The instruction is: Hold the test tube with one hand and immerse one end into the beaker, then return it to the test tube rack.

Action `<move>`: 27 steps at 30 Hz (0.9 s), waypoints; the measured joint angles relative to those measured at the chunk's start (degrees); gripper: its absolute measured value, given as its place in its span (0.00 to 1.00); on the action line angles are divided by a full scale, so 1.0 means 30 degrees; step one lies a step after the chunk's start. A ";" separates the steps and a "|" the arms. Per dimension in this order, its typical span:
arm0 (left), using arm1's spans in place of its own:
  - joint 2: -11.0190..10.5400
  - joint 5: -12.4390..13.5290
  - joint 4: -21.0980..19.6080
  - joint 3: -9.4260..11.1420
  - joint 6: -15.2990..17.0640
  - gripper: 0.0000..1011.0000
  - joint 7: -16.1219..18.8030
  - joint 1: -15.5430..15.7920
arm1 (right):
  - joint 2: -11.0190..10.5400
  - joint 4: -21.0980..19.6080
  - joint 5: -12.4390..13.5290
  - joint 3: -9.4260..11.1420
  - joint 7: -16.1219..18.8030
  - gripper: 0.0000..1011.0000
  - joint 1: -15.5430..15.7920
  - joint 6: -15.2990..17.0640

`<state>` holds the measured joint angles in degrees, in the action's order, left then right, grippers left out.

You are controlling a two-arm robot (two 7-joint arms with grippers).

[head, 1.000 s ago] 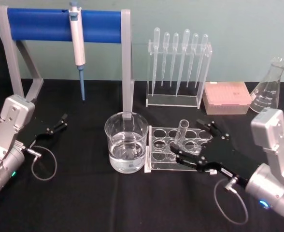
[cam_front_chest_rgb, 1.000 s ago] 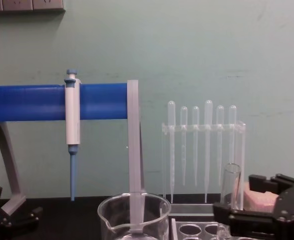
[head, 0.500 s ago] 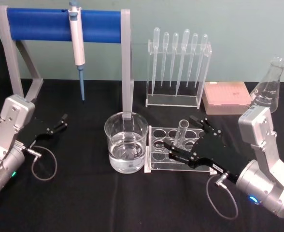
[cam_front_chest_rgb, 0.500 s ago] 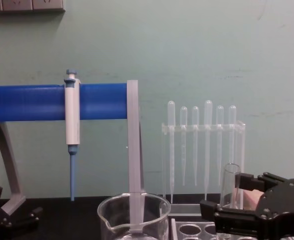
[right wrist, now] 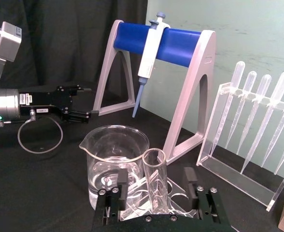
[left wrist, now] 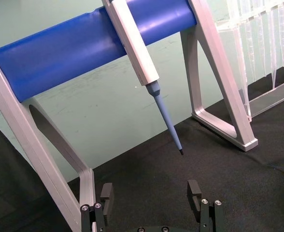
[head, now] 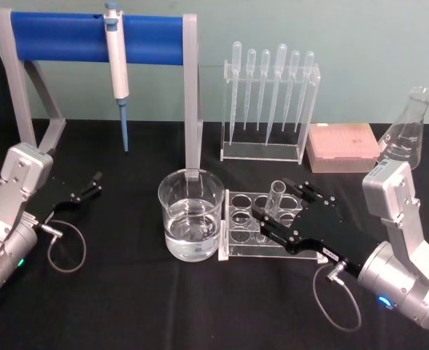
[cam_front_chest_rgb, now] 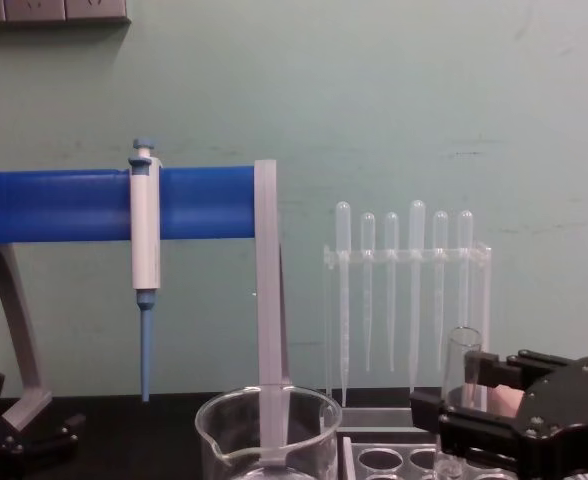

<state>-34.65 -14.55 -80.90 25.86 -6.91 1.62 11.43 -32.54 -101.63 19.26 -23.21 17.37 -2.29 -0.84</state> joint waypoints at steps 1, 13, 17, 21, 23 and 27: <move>0.0000 0.0000 -0.0001 -0.0001 0.0000 0.99 0.0001 0.0001 | -0.0003 -0.0003 0.0004 0.0001 0.0001 0.73 0.0001 -0.0002; -0.0001 0.0000 0.0000 0.0000 -0.0001 0.99 0.0000 0.0000 | -0.0036 -0.0036 0.0029 0.0010 0.0032 0.33 0.0021 -0.0015; -0.0001 0.0000 0.0000 -0.0001 -0.0001 0.99 0.0000 0.0000 | -0.0043 -0.0041 0.0039 0.0015 0.0028 0.24 0.0027 -0.0020; 0.0000 0.0000 0.0000 -0.0001 -0.0001 0.99 0.0000 -0.0001 | -0.0049 -0.0041 0.0046 0.0015 0.0029 0.23 0.0027 -0.0021; 0.0000 0.0000 0.0000 -0.0001 -0.0001 0.99 0.0000 0.0000 | -0.0050 -0.0041 0.0047 0.0015 0.0029 0.23 0.0028 -0.0021; -0.0001 0.0000 0.0000 -0.0001 -0.0001 0.99 0.0000 0.0000 | -0.0057 -0.0041 0.0047 0.0012 0.0031 0.23 0.0028 -0.0021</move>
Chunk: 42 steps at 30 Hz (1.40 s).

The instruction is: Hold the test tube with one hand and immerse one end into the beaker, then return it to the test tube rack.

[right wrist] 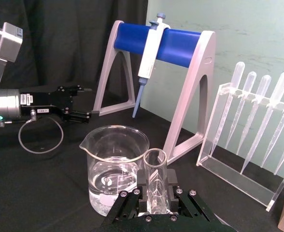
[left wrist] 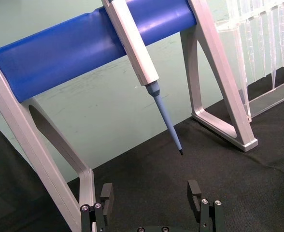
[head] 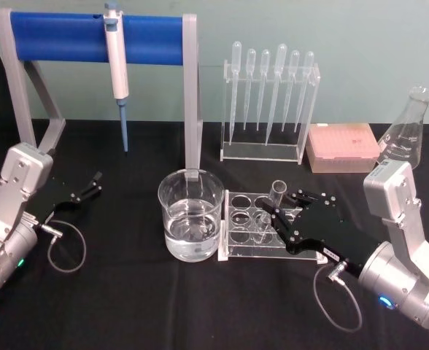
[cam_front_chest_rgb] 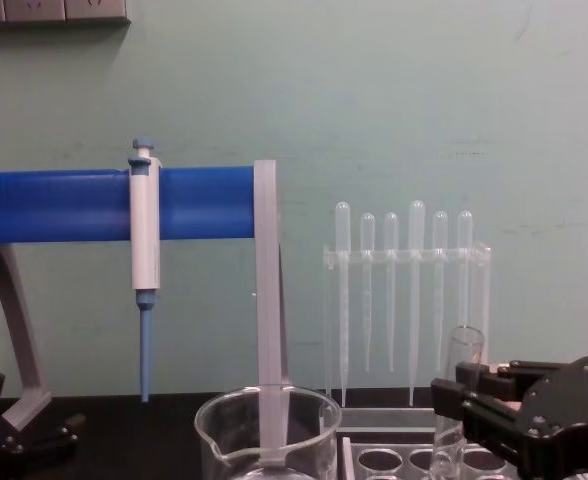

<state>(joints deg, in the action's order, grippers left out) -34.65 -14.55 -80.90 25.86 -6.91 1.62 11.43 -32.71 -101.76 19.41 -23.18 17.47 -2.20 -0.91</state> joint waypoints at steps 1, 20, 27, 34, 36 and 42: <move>0.0001 0.0000 0.0000 0.0000 0.0000 0.99 0.0000 -0.0001 | 0.0012 0.0005 0.0031 0.0060 0.0083 0.23 -0.0023 0.0068; 0.0001 0.0000 0.0000 0.0000 0.0000 0.99 0.0001 0.0000 | -0.0650 -0.1014 0.2507 0.1648 0.2707 0.23 -0.2118 0.3923; 0.0001 0.0000 0.0000 0.0000 0.0000 0.99 0.0000 0.0000 | -0.1558 -0.1862 0.3291 0.1753 0.3176 0.23 -0.3507 0.5416; 0.0001 0.0000 0.0000 0.0000 0.0000 0.99 0.0000 0.0000 | -0.1996 -0.1939 0.3875 0.1695 0.3378 0.23 -0.4596 0.6432; 0.0001 0.0000 0.0000 0.0001 0.0001 0.99 0.0000 0.0000 | -0.2074 -0.1870 0.4155 0.1675 0.3464 0.23 -0.4942 0.6740; 0.0001 0.0000 0.0000 0.0001 0.0000 0.99 0.0001 0.0000 | -0.2165 -0.1620 0.4738 0.1523 0.3491 0.23 -0.5532 0.7184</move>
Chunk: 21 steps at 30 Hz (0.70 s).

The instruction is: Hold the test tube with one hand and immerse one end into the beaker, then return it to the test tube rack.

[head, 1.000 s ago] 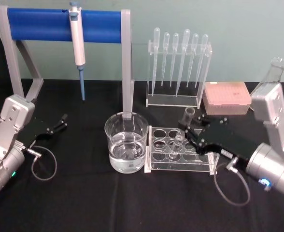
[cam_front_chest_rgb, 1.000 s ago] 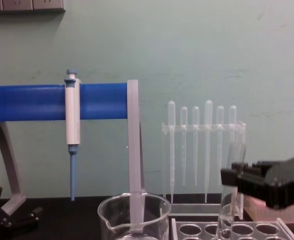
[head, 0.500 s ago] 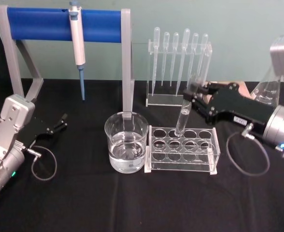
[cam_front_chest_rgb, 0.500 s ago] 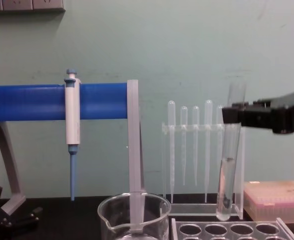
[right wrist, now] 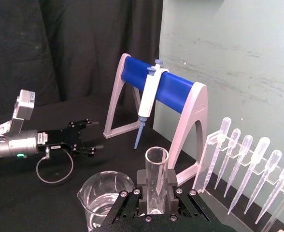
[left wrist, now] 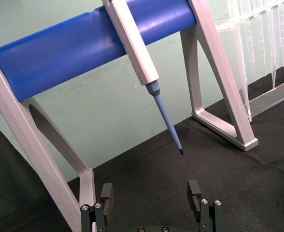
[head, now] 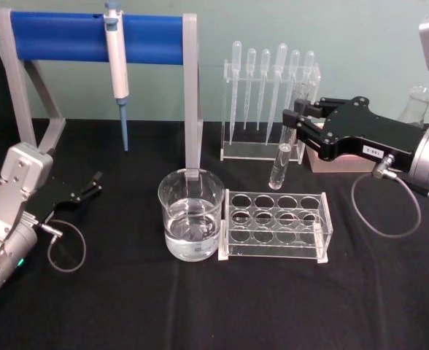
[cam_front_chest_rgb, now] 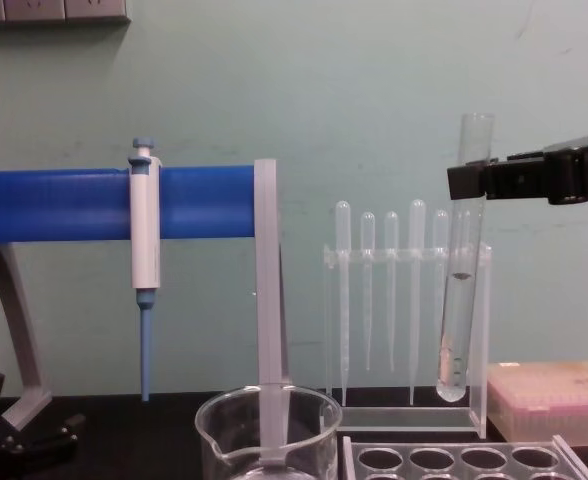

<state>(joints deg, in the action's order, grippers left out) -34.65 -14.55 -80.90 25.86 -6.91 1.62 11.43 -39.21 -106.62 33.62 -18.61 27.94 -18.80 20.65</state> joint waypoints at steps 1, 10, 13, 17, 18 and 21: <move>0.0000 0.0000 0.0000 0.0000 0.0001 0.99 0.0000 0.0000 | -0.0030 0.0050 0.0128 -0.0057 0.0000 0.23 -0.0083 0.0097; 0.0000 0.0000 -0.0001 0.0000 0.0000 0.99 0.0000 0.0001 | -0.0086 0.0127 0.0313 -0.0160 0.0003 0.23 -0.0182 0.0223; 0.0000 0.0000 0.0000 0.0000 0.0000 0.99 0.0000 0.0000 | -0.0082 0.0118 0.0301 -0.0147 0.0003 0.23 -0.0175 0.0216; 0.0000 0.0000 0.0000 -0.0001 0.0001 0.99 0.0000 0.0000 | -0.0075 0.0110 0.0273 -0.0128 0.0002 0.23 -0.0166 0.0204; 0.0000 0.0000 -0.0001 0.0000 0.0001 0.99 -0.0001 0.0000 | -0.0073 0.0108 0.0269 -0.0125 0.0002 0.23 -0.0165 0.0202; 0.0000 0.0000 0.0000 -0.0001 0.0000 0.99 0.0000 0.0000 | -0.0068 0.0103 0.0260 -0.0118 0.0000 0.23 -0.0160 0.0195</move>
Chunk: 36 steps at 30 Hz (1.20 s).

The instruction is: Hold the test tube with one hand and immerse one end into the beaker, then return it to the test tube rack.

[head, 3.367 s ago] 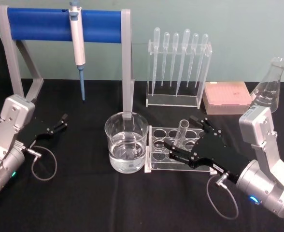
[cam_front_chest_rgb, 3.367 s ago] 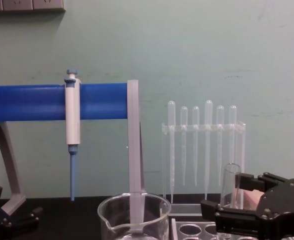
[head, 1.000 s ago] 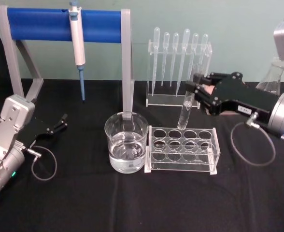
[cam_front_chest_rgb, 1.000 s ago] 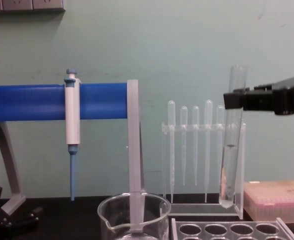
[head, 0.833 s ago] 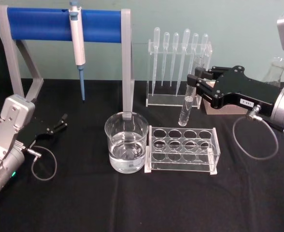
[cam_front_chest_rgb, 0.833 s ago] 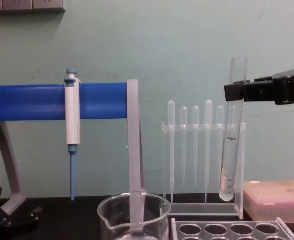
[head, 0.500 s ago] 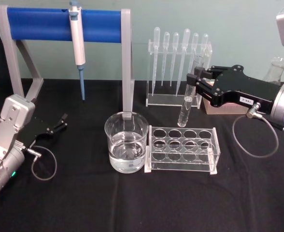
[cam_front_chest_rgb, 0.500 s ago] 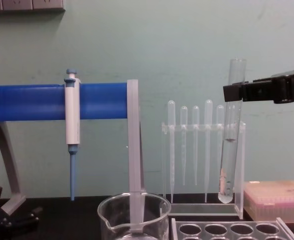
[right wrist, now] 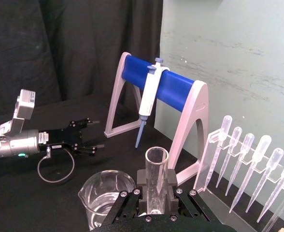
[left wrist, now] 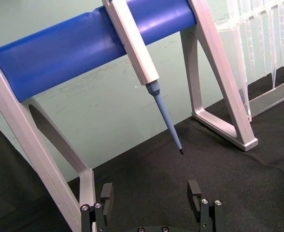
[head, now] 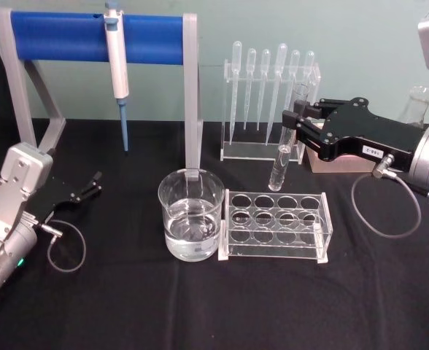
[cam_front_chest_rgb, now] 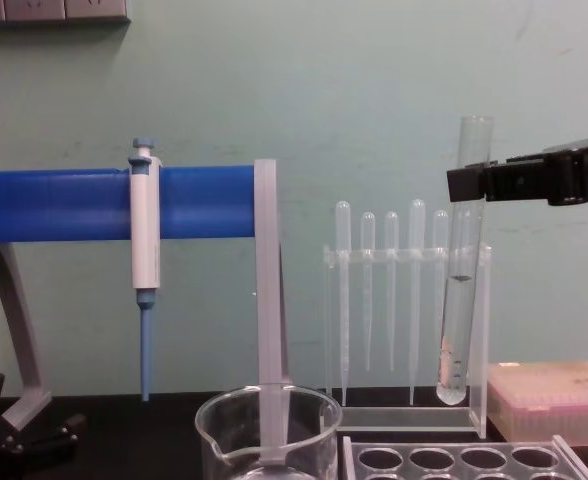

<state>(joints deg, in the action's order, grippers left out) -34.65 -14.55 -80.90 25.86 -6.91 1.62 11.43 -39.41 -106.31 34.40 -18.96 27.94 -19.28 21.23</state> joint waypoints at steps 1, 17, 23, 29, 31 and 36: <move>0.0000 0.0000 -0.0001 0.0000 0.0000 0.99 -0.0001 0.0000 | 0.0001 -0.0002 -0.0003 0.0002 -0.0001 0.23 0.0002 -0.0002; 0.0000 0.0000 0.0000 0.0001 0.0000 0.99 0.0000 0.0000 | 0.0012 -0.0018 -0.0038 0.0026 -0.0005 0.23 0.0016 -0.0033; 0.0000 0.0001 0.0000 0.0001 0.0000 0.99 -0.0001 0.0000 | 0.0012 -0.0018 -0.0050 0.0026 -0.0006 0.23 0.0016 -0.0032; 0.0000 -0.0001 0.0000 0.0001 0.0001 0.99 0.0000 0.0001 | 0.0012 -0.0018 -0.0051 0.0026 -0.0007 0.23 0.0015 -0.0032; 0.0000 0.0000 0.0000 0.0000 0.0001 0.99 0.0000 0.0000 | 0.0012 -0.0017 -0.0051 0.0026 -0.0006 0.23 0.0015 -0.0032; 0.0000 0.0000 0.0000 0.0000 0.0000 0.99 0.0000 0.0000 | 0.0013 -0.0019 -0.0051 0.0026 -0.0006 0.23 0.0015 -0.0032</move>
<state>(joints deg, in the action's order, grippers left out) -34.65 -14.55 -80.90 25.86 -6.91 1.62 11.43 -39.37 -106.37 34.25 -18.89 27.92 -19.24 21.14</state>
